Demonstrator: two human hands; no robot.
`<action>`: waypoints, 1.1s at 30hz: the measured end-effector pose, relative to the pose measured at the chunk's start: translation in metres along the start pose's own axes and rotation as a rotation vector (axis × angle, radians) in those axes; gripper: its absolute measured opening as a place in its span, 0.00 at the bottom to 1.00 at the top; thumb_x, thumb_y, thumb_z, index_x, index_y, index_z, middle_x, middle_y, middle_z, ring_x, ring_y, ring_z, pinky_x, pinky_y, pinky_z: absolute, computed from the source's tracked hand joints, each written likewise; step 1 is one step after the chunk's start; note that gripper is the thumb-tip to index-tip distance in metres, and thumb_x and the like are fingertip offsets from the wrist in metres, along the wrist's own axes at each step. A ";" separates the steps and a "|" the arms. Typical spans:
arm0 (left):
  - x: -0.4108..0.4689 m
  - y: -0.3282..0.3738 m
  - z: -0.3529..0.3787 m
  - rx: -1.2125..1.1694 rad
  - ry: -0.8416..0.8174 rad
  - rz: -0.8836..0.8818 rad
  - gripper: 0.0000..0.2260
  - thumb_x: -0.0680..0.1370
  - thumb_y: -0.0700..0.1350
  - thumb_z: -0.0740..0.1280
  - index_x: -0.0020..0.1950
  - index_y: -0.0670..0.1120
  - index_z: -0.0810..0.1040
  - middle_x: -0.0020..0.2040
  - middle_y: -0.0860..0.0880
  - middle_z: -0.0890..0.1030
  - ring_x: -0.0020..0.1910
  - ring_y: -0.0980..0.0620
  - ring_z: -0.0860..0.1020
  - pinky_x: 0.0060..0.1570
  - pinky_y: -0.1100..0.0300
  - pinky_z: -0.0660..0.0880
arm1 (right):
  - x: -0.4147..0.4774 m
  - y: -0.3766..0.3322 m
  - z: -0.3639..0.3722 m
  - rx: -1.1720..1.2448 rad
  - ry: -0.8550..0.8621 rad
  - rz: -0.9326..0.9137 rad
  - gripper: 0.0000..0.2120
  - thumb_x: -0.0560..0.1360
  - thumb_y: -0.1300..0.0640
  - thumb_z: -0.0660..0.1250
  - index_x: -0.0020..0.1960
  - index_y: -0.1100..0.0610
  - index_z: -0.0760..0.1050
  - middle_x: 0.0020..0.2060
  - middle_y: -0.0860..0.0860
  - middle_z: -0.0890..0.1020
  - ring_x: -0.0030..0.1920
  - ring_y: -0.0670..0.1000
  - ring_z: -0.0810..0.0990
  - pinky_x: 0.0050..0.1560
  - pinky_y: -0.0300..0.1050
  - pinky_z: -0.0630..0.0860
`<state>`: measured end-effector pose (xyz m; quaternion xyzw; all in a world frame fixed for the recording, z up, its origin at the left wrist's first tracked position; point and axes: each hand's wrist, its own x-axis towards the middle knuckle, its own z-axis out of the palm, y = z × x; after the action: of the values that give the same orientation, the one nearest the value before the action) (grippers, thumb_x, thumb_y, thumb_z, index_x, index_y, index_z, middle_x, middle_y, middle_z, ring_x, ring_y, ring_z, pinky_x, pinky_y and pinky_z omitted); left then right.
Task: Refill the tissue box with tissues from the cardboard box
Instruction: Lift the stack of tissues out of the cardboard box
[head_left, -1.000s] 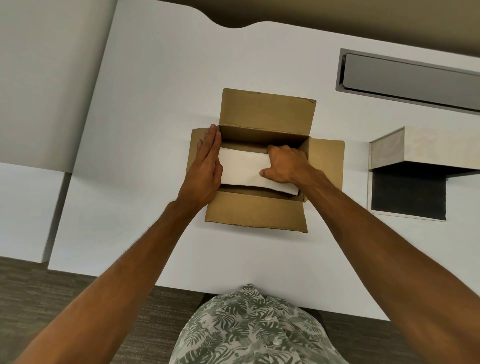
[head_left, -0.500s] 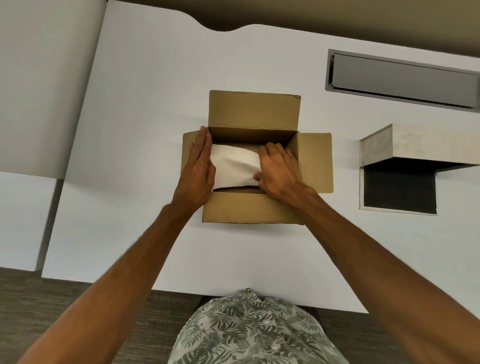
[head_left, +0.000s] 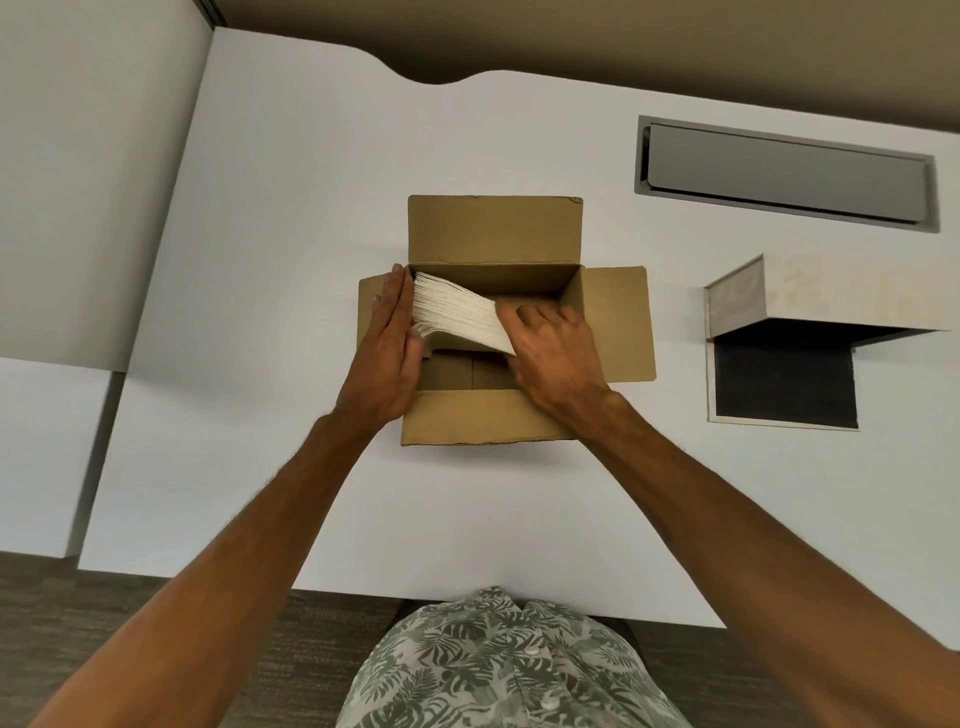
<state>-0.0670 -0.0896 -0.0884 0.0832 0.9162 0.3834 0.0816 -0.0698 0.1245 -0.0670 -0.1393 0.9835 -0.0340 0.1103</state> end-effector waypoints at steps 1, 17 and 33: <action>0.000 0.000 -0.002 -0.006 -0.011 0.000 0.29 0.81 0.46 0.51 0.81 0.41 0.50 0.82 0.45 0.50 0.81 0.50 0.50 0.78 0.44 0.56 | -0.001 0.000 -0.001 0.010 0.016 0.006 0.32 0.72 0.54 0.75 0.73 0.58 0.67 0.61 0.61 0.81 0.60 0.62 0.79 0.62 0.56 0.74; 0.015 0.021 -0.044 0.311 -0.062 0.247 0.53 0.68 0.57 0.78 0.82 0.45 0.49 0.83 0.44 0.48 0.81 0.44 0.44 0.77 0.37 0.52 | -0.019 0.009 -0.040 0.064 0.180 -0.063 0.33 0.69 0.51 0.78 0.70 0.56 0.71 0.56 0.58 0.83 0.54 0.59 0.82 0.55 0.54 0.77; 0.007 0.091 -0.086 0.048 -0.167 0.133 0.21 0.71 0.42 0.78 0.62 0.46 0.76 0.56 0.50 0.80 0.53 0.51 0.77 0.45 0.73 0.70 | -0.063 0.074 -0.105 0.425 0.002 -0.123 0.32 0.70 0.43 0.73 0.70 0.49 0.67 0.65 0.50 0.77 0.60 0.54 0.76 0.58 0.51 0.75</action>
<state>-0.0841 -0.0843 0.0351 0.1774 0.9076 0.3578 0.1298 -0.0547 0.2169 0.0410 -0.1724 0.9440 -0.2472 0.1341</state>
